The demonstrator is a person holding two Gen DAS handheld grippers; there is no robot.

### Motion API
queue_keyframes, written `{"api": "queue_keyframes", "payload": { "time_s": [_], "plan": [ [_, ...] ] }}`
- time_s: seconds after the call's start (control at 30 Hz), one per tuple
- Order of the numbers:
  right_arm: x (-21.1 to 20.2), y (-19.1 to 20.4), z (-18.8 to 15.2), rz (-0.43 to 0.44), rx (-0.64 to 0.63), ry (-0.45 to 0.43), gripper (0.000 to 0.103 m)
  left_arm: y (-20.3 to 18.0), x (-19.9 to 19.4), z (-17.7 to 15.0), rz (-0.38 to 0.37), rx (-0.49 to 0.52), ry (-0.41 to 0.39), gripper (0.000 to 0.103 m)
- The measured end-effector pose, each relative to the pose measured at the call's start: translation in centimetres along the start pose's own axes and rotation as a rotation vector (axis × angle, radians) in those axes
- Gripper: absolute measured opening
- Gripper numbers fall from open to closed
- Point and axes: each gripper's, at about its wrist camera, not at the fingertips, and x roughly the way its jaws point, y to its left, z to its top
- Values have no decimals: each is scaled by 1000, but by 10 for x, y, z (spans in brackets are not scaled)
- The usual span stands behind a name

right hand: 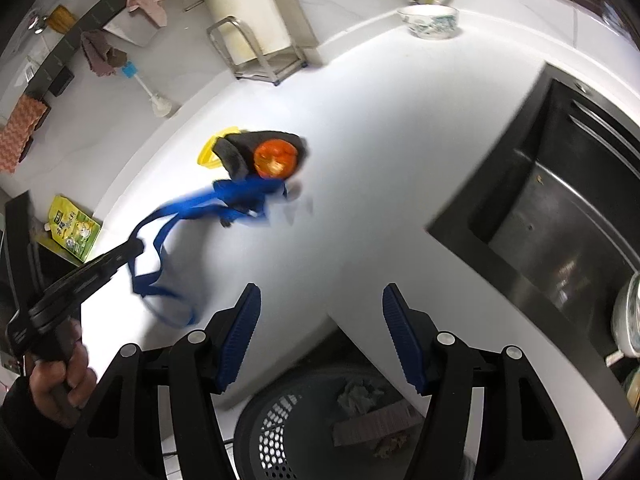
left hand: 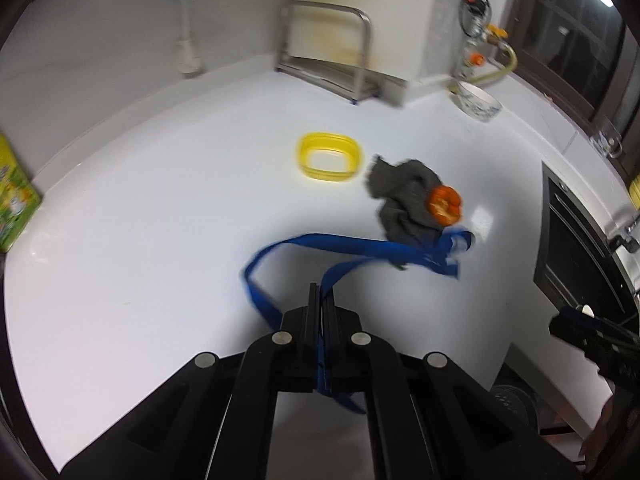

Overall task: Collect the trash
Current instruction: 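Grasp the black bag by its orange part with the right tool while the left holds the strap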

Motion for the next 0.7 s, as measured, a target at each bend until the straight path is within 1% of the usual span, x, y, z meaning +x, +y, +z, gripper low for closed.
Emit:
{"api": "queue_keyframes", "payload": {
  "time_s": [0.13, 0.3, 0.53, 0.7],
  "plan": [
    [20, 16, 17, -7, -54, 2, 61, 36, -16, 0, 52, -41, -12, 2],
    [44, 29, 41, -4, -63, -4, 61, 72, -31, 1, 97, -95, -37, 2],
    [77, 34, 75, -26, -87, -9, 61, 102, -42, 5, 120, -110, -62, 2],
    [93, 32, 93, -58, -89, -21, 61, 117, -43, 8, 115, -118, -60, 2]
  ]
}}
